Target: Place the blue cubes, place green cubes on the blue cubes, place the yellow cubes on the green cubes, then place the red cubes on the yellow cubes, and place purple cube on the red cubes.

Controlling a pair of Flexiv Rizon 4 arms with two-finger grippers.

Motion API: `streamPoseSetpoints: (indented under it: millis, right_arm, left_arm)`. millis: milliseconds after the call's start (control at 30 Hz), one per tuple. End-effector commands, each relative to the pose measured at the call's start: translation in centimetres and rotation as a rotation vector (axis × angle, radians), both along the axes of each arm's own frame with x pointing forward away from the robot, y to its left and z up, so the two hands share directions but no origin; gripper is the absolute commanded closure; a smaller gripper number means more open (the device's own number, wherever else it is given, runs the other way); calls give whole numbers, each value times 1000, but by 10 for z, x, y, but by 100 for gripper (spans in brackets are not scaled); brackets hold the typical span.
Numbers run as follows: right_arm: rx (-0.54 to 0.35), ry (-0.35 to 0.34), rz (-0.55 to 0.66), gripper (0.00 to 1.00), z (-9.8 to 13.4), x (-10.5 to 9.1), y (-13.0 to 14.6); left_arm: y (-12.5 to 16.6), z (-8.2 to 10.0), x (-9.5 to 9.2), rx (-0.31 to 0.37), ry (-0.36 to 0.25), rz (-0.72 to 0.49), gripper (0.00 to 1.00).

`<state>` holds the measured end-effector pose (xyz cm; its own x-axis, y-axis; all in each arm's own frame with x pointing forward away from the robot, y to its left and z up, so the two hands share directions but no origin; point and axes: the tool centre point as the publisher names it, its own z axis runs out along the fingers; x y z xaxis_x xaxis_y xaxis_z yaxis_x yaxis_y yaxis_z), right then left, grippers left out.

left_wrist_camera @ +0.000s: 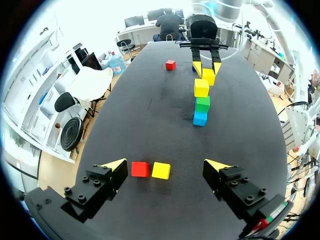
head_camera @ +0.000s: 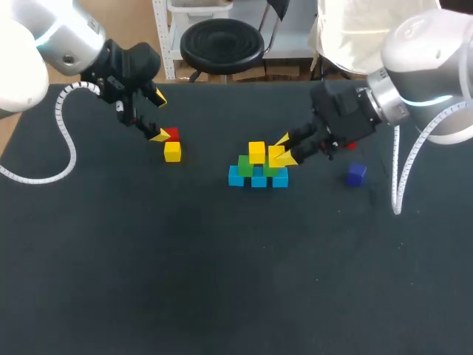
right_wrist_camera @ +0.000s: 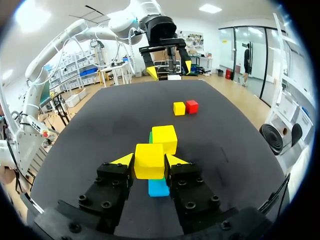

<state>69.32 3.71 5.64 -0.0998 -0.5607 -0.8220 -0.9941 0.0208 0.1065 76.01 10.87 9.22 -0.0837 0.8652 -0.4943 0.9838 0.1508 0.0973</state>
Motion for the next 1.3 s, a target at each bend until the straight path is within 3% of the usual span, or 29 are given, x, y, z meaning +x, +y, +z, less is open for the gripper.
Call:
streamPoseSetpoints:
  millis: [33,1300]
  right_arm:
    - [3,1,6,100,-1,3,1]
    - [13,-8,10,100,-3,12,2]
  left_arm:
    - [1,-1,0,-4,-2,-3,0]
    - [1,-1,0,-4,-2,-3,0]
